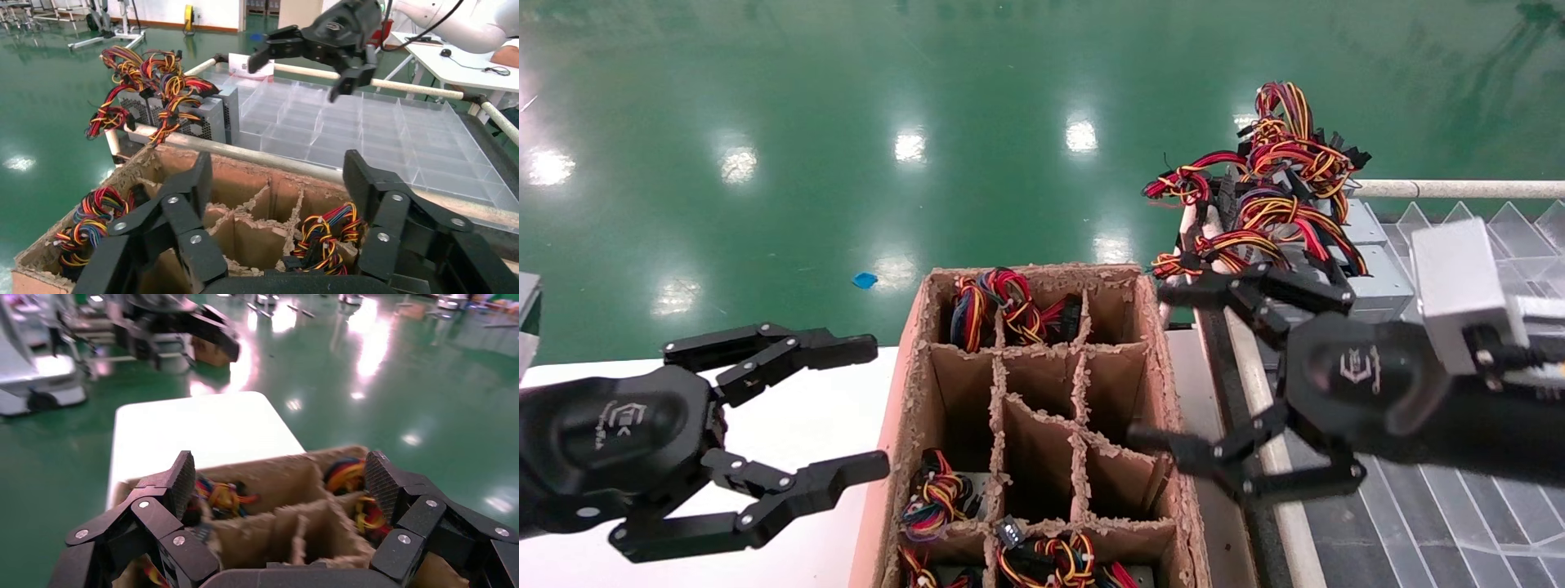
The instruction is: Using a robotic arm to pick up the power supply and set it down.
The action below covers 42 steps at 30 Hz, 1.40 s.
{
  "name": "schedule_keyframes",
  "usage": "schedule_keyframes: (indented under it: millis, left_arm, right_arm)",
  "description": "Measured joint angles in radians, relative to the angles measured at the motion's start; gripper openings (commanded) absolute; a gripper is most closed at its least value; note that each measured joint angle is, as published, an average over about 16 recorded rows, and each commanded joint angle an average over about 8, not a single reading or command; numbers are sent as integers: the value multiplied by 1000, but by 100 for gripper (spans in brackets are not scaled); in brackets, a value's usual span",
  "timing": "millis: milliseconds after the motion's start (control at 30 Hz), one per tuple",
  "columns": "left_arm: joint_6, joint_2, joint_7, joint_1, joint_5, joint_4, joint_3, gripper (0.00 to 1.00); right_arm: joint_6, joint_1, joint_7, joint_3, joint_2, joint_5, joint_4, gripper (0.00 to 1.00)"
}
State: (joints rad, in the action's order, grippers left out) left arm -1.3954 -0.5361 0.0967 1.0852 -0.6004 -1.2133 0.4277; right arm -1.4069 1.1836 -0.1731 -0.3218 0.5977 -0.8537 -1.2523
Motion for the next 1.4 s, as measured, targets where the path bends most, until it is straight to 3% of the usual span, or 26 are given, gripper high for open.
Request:
schedule_keyframes:
  millis: [567, 1400]
  left_arm:
    - [0, 0, 0, 0, 0, 0, 0, 100]
    - [0, 0, 0, 0, 0, 0, 0, 100]
  right_arm:
    - [-92, -113, -15, 44, 14, 128, -33, 100]
    - [-90, -112, -15, 44, 14, 126, -33, 100]
